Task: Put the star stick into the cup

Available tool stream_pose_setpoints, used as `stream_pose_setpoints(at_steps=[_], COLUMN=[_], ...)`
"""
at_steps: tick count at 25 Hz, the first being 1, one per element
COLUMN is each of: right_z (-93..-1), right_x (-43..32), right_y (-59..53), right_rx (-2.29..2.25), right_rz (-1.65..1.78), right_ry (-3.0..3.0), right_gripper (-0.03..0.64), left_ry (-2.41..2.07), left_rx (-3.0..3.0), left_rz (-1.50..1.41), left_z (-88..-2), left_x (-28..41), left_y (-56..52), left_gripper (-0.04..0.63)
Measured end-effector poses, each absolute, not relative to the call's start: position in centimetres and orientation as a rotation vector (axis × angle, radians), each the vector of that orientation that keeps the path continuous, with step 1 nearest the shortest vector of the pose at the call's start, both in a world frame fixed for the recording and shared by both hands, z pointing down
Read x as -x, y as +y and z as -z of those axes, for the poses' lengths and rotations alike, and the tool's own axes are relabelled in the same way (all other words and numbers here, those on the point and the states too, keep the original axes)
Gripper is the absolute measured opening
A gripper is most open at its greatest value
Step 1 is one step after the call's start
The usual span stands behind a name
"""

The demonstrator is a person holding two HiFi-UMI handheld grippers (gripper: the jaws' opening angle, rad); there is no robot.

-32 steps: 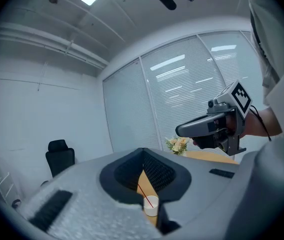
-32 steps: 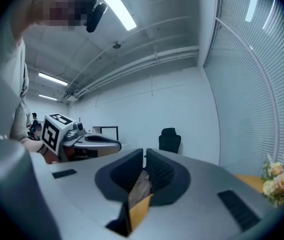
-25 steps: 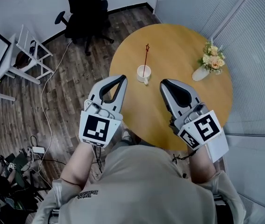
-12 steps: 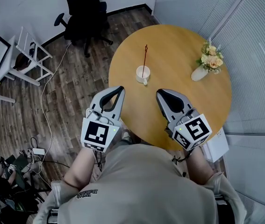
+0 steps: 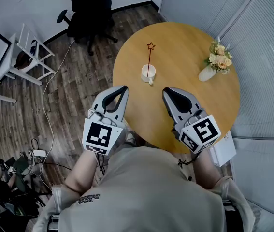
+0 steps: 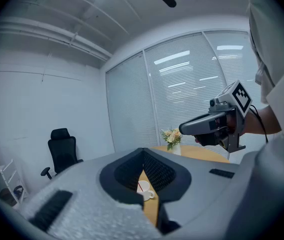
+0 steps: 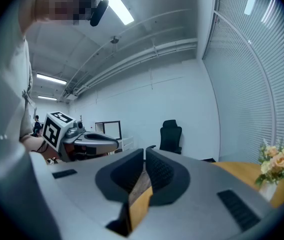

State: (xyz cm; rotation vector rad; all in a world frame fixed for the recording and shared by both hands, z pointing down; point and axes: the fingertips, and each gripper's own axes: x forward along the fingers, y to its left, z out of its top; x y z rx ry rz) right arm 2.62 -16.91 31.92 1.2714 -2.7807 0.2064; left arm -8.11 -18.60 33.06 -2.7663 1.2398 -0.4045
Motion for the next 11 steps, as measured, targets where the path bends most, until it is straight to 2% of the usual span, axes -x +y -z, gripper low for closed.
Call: stream_pose_setpoints(at_steps=[11], right_z=[-31.7], right_x=[-4.0], right_y=[-17.1], right_rx=[-1.305], right_rz=[-0.200], right_ry=[-2.766], right_gripper=[0.037], left_ry=[1.243], left_rx=[2.760], left_rz=[0.424], left_z=[-33.1], left_x=[7.5], left_y=[-18.6], left_gripper=[0.020])
